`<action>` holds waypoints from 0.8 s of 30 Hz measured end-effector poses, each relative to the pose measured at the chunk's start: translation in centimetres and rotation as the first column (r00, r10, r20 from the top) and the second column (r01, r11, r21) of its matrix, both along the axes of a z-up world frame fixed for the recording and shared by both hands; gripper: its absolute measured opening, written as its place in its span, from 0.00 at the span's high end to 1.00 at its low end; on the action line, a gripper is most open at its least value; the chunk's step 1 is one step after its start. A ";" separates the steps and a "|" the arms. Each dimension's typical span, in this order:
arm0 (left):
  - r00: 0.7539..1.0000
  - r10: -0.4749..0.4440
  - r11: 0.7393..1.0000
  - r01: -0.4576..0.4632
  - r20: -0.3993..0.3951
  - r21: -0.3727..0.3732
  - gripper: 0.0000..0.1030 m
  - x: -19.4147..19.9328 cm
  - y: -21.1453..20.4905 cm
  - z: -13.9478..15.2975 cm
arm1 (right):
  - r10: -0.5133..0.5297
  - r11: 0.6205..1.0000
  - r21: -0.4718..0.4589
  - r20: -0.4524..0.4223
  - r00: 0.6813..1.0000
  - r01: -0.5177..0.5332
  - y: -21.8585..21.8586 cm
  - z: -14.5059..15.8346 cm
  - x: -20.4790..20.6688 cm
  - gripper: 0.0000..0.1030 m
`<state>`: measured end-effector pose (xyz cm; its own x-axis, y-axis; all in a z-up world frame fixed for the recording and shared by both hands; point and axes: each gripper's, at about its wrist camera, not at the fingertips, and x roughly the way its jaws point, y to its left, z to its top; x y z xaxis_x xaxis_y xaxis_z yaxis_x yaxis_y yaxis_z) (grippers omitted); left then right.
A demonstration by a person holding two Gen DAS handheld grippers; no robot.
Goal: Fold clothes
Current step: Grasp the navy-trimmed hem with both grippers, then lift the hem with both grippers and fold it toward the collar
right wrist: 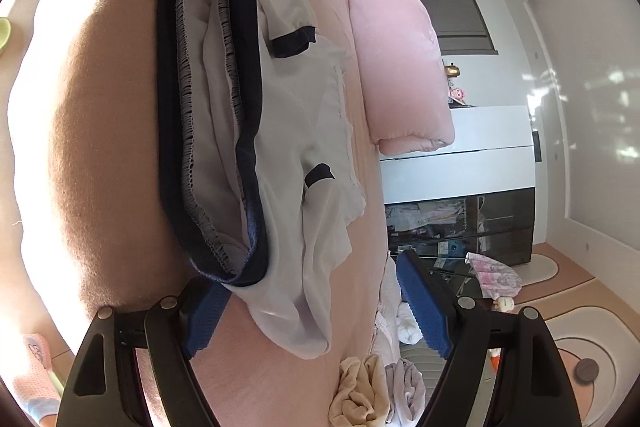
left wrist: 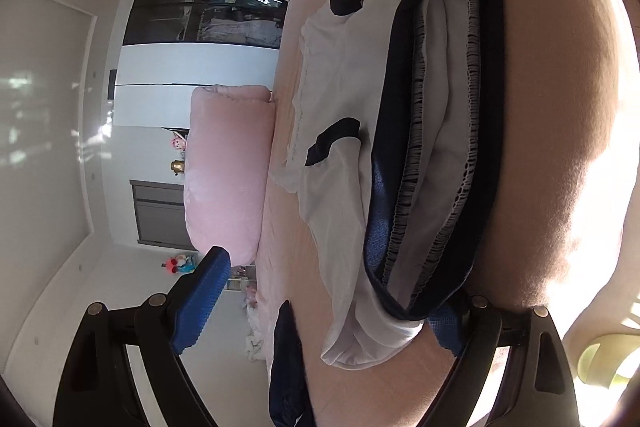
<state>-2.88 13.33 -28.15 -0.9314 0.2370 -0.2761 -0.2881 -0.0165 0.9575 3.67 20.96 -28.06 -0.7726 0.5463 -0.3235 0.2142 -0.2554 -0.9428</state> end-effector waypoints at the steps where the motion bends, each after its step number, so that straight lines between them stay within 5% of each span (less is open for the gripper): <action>1: 1.000 -0.013 1.000 0.013 -0.002 -0.004 0.12 0.1 -0.2 -0.1 | -0.001 1.000 -0.019 0.005 1.000 0.001 0.2 0.2 0.0 0.22; 7: 1.000 -0.029 1.000 0.029 0.012 -0.001 0.13 0.6 -0.9 -0.9 | -0.049 0.992 -0.113 0.032 0.998 0.052 1.6 0.2 0.7 0.22; 10: 0.997 -0.048 0.999 0.050 0.064 -0.017 0.22 1.0 -1.0 -1.2 | -0.039 0.994 -0.102 0.061 0.997 0.045 1.2 -0.1 0.6 0.26; 13: 0.984 -0.077 0.995 0.085 0.160 -0.044 0.71 1.7 -1.5 -2.0 | -0.024 0.992 -0.124 0.129 0.991 0.040 0.8 -0.5 0.8 0.46; 14: 0.980 -0.088 0.992 0.103 0.178 -0.077 0.97 2.1 -1.5 -2.7 | -0.017 0.990 -0.137 0.154 0.988 0.039 0.8 -0.7 0.9 0.51; 17: 0.988 -0.146 0.976 0.151 0.047 -0.156 0.98 3.6 -1.7 -4.9 | 0.001 0.983 -0.177 0.225 0.974 0.040 0.4 -1.4 1.3 0.89; 19: 0.988 -0.151 0.975 0.153 0.027 -0.163 0.97 3.9 -1.7 -5.0 | 0.005 0.991 -0.134 0.218 0.976 0.025 0.0 -2.2 1.7 0.93; 24: 0.983 -0.092 0.990 0.108 0.158 -0.096 0.97 3.2 -1.1 -3.3 | -0.018 0.982 -0.177 0.239 0.971 0.062 0.2 -1.7 1.3 0.93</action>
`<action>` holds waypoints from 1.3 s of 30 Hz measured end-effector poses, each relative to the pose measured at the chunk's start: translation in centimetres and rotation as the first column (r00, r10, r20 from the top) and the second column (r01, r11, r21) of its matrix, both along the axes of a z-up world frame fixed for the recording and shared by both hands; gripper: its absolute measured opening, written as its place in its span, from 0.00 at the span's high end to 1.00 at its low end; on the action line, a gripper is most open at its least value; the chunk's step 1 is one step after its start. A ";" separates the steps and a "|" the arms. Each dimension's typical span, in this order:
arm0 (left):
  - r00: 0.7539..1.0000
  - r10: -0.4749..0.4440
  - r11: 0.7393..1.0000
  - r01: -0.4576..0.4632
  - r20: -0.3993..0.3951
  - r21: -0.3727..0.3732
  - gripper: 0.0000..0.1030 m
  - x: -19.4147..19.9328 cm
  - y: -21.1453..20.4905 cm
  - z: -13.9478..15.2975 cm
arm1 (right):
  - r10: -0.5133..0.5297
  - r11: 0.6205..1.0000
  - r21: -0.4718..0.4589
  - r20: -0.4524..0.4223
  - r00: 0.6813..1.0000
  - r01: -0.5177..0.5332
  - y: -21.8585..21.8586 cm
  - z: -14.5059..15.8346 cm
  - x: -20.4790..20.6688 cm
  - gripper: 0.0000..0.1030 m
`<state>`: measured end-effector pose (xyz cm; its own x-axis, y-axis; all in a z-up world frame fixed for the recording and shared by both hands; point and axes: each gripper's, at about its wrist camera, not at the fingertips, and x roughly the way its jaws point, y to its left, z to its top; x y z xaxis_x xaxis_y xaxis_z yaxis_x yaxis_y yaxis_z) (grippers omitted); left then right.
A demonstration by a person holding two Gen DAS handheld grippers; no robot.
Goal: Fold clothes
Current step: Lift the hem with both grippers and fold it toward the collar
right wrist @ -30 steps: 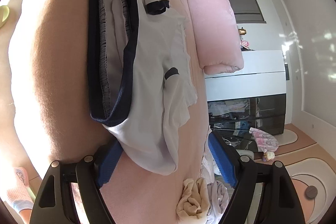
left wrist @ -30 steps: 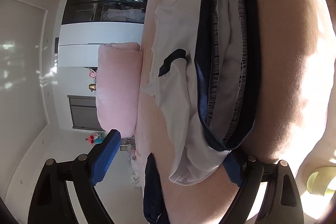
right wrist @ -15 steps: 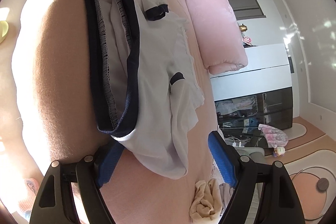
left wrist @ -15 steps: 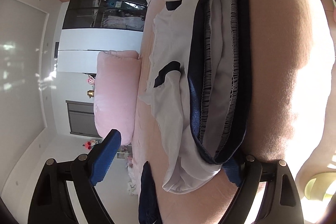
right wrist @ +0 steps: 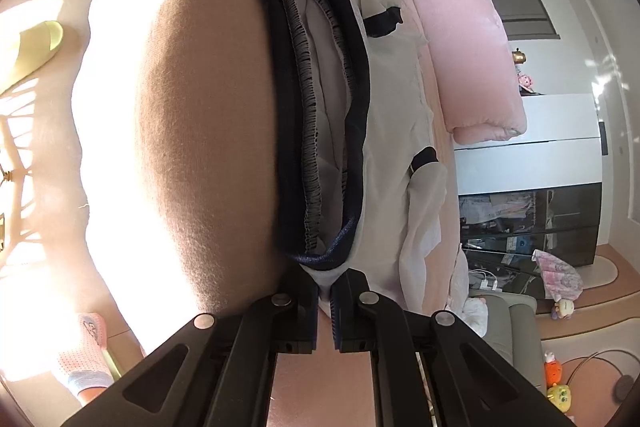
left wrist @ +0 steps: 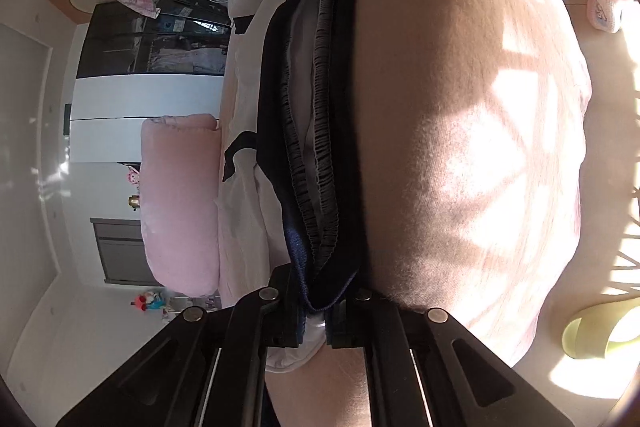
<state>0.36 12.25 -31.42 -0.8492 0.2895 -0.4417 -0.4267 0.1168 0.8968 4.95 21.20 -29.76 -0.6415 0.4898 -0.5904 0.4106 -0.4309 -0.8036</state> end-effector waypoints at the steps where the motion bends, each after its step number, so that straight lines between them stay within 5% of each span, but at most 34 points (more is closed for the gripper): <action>1: 1.000 0.004 1.000 -0.004 0.009 0.001 0.97 0.0 0.1 0.1 | -0.012 1.000 -0.022 0.005 1.000 0.012 0.2 0.3 -0.1 0.93; 6: 0.997 0.018 0.999 -0.020 0.071 0.034 0.96 -0.2 0.0 0.9 | -0.083 0.986 -0.145 0.041 0.996 0.088 1.0 2.0 -0.9 0.93; 9: 0.979 0.063 0.995 -0.078 0.193 0.070 0.96 -1.1 0.3 2.4 | -0.143 0.950 -0.271 0.067 0.987 0.156 2.2 3.7 -1.8 0.93; 13: 0.868 0.161 0.959 -0.249 0.469 0.132 0.92 -4.1 0.9 6.2 | -0.197 0.888 -0.405 0.092 0.976 0.217 3.7 5.9 -2.6 0.93; 18: 0.747 0.184 0.872 -0.424 0.638 0.245 0.91 -8.0 1.1 10.3 | -0.236 0.834 -0.503 0.045 0.971 0.226 5.0 9.1 -4.1 0.93; 21: 0.655 0.185 0.809 -0.525 0.732 0.265 0.93 -10.6 1.4 11.6 | -0.274 0.800 -0.548 0.031 0.961 0.245 5.9 10.0 -5.3 0.93; 23: 0.618 0.190 0.787 -0.561 0.763 0.258 0.93 -11.9 1.7 12.0 | -0.301 0.770 -0.581 0.034 0.953 0.264 6.7 10.6 -6.1 0.94; 31: 0.670 0.206 0.831 -0.505 0.714 0.234 0.93 -14.7 3.8 13.7 | -0.374 0.699 -0.648 0.027 0.927 0.301 9.1 12.9 -8.5 0.94; 39: 0.695 0.240 0.838 -0.501 0.678 0.217 0.92 -18.2 6.3 16.0 | -0.343 0.732 -0.617 0.033 0.939 0.289 10.3 14.4 -11.7 0.94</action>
<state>-17.86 18.52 -15.43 -0.5075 0.2553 -0.8229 -0.8174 -0.4447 0.3661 -6.77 31.45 -15.33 -0.5712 0.2305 -0.7878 0.1105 -0.9295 -0.3520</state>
